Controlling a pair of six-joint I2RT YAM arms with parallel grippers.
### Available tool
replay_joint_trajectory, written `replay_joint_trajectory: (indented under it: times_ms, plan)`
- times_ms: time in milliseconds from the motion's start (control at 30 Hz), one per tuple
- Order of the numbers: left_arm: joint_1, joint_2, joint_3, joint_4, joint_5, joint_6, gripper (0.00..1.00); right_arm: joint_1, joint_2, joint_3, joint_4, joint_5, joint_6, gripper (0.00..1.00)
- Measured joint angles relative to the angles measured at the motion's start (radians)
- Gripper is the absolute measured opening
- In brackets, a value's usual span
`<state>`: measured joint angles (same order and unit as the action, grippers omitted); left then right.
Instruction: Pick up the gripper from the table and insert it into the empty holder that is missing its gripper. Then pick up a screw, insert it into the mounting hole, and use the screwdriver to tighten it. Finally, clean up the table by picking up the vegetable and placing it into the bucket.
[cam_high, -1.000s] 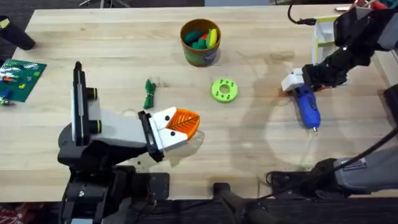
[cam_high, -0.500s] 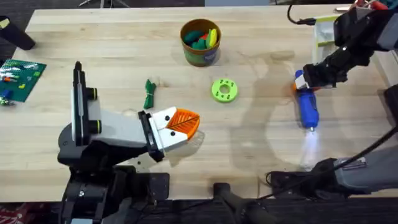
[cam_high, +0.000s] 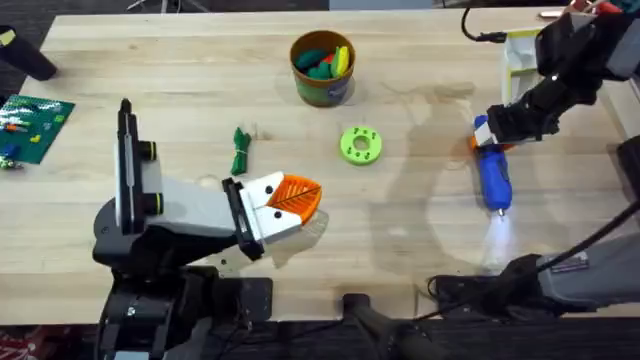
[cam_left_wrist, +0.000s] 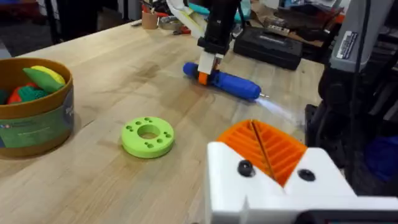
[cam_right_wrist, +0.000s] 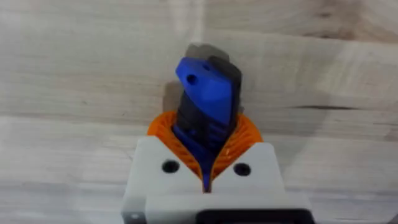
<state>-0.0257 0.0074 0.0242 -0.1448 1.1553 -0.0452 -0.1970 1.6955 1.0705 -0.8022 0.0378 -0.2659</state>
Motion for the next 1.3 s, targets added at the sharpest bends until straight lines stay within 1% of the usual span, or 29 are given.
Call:
replay_joint_trajectory:
  times_ms: [33,67,233,333,500,633,733,867,1100,1200,1300]
  plan:
    - [0.0,0.0,0.0,0.0,0.0,0.0,0.013,0.0,0.0,0.008,-0.017,-0.002,0.0,0.03]
    - [0.0,0.0,0.0,0.0,0.0,0.0,0.013,0.0,0.0,0.056,-0.044,-0.007,0.014,0.03]
    - [0.0,0.0,0.0,0.0,0.0,0.0,0.013,0.0,0.0,0.208,-0.041,-0.072,0.053,0.03]
    - [0.0,0.0,0.0,0.0,0.0,0.0,0.013,0.002,0.0,0.321,-0.063,-0.111,0.079,0.03]
    - [0.0,0.0,0.0,0.0,0.0,0.0,0.013,0.014,0.0,0.527,-0.118,-0.136,0.096,0.03]
    - [0.0,0.0,0.0,0.0,0.0,0.0,0.013,0.039,-0.008,0.687,-0.13,-0.142,0.107,0.03]
    - [0.0,0.0,0.0,0.0,0.0,0.0,0.013,0.072,-0.039,0.771,-0.122,-0.144,0.117,0.03]
    - [0.0,0.0,0.0,0.0,0.0,0.0,0.013,0.136,-0.119,0.813,-0.037,-0.165,0.128,0.03]
    - [0.0,0.0,0.0,0.0,0.0,0.0,0.013,0.272,-0.287,0.825,0.116,-0.246,0.152,0.03]
    - [0.0,0.0,0.0,0.0,0.0,0.0,0.013,0.324,-0.345,0.824,0.152,-0.268,0.158,0.03]
    - [0.0,0.0,0.0,0.0,0.0,0.0,0.013,0.367,-0.403,0.783,0.222,-0.284,0.16,0.03]
